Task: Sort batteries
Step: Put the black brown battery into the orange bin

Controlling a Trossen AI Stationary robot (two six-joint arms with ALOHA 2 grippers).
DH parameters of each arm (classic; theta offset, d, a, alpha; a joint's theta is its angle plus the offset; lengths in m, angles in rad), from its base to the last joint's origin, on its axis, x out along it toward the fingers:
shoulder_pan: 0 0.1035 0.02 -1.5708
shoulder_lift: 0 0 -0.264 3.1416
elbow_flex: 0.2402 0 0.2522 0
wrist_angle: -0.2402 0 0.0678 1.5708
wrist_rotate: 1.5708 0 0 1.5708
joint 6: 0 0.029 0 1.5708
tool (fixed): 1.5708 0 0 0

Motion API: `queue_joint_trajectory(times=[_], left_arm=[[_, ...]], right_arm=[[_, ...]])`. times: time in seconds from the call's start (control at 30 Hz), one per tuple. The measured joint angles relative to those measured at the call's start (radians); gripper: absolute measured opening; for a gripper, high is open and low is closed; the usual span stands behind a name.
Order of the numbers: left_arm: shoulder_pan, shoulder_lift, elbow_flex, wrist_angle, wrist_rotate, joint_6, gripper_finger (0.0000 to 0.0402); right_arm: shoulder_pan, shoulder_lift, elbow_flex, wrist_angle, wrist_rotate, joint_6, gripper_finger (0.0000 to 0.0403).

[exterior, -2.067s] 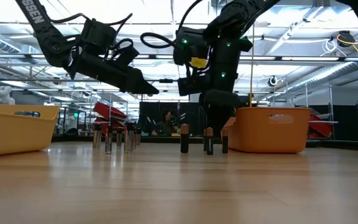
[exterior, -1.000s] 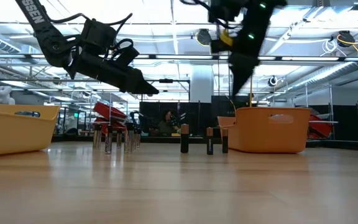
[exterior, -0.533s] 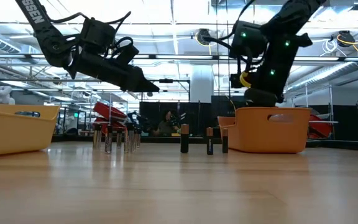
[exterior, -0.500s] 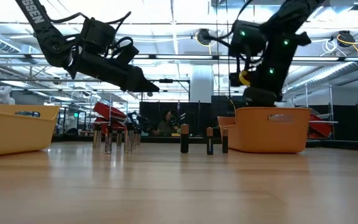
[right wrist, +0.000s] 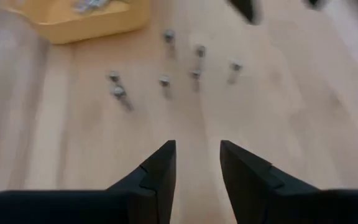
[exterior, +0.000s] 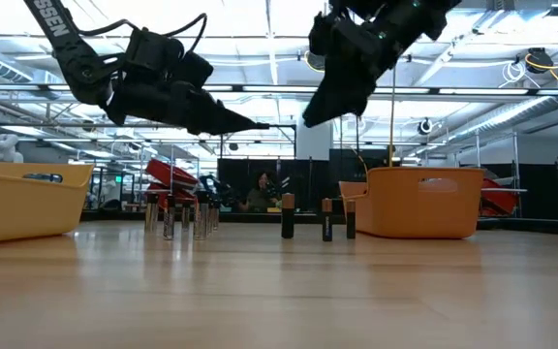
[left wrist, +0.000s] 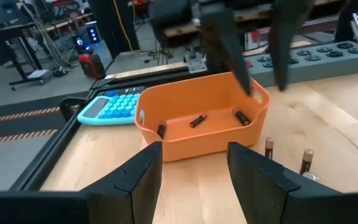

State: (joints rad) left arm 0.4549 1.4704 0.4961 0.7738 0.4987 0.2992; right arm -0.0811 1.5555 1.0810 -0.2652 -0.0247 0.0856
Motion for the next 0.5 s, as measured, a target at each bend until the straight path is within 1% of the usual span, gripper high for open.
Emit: queue_joint_trajectory(times=[0.13, 0.27, 0.33, 0.37, 0.5], left_arm=[[0.0, 0.0, 0.0, 0.001, 0.001, 0.003, 0.0192], [-0.001, 0.0, 0.0, 0.008, 0.002, -0.002, 0.0192], [-0.006, 0.0, 0.0, 0.008, -0.013, -0.005, 0.0192], [-0.01, 0.0, 0.0, 0.012, -0.029, -0.005, 0.0192], [-0.027, 0.0, 0.0, 0.016, -0.127, -0.005, 0.0192]], right_arm=[[0.027, 0.042, -0.067, 0.106, -0.007, -0.01, 0.0118], [0.064, 0.133, -0.057, 0.128, -0.013, -0.004, 0.0124], [0.083, 0.175, -0.023, 0.126, -0.017, -0.001, 0.0138], [0.09, 0.191, -0.002, 0.117, -0.002, -0.001, 0.0148], [0.109, 0.251, 0.066, 0.045, 0.059, -0.001, 0.0194]])
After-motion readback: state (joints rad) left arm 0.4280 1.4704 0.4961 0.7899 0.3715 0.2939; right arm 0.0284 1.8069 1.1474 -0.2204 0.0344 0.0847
